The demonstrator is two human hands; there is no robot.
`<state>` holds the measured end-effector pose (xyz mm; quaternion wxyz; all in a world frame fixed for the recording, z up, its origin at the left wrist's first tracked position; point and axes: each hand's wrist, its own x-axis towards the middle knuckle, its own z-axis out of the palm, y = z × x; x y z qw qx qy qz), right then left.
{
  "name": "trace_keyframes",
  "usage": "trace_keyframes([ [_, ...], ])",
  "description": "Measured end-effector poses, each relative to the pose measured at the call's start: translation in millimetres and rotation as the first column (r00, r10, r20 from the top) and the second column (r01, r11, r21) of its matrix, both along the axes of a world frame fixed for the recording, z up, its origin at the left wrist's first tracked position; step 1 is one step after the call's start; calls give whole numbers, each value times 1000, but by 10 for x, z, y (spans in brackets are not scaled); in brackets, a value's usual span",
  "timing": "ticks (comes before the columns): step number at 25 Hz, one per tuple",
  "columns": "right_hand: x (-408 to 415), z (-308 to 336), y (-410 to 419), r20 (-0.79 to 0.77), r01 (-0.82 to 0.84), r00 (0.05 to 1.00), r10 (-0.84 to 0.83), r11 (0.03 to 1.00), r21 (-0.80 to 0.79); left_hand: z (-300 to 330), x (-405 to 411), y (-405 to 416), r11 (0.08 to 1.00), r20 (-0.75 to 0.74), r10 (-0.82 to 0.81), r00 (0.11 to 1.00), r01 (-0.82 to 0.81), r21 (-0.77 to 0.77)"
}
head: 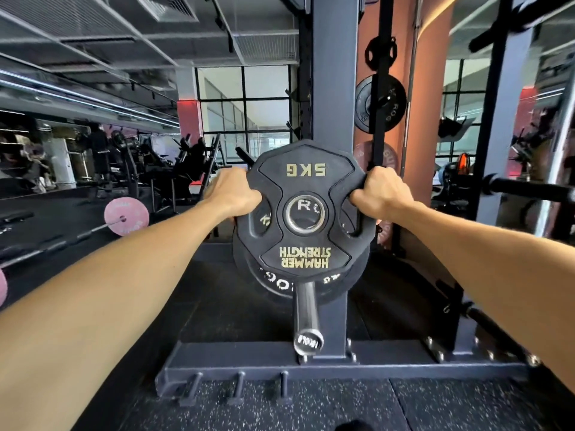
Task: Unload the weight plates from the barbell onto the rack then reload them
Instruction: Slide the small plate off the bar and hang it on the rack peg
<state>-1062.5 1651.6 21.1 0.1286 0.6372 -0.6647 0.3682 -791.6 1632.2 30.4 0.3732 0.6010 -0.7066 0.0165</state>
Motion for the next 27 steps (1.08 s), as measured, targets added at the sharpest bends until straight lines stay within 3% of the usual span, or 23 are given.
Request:
trace_keyframes([
  [5,-227,868,-591,12,-18,1000,18,998,59,865,-265,-511,998,38,31,999,-33,58],
  [19,-591,5138,-788,72,-130,989,126,989,65,5161,-619,-616,999,31,45,998,-46,14],
  [22,-727,5574,-651,66,-118,991,115,992,46,5601,-717,-508,999,32,34,999,-34,-3],
  [27,-1092,5727,-374,36,-93,995,91,995,47,5756,-1068,-319,1000,65,-9,998,9,-12],
])
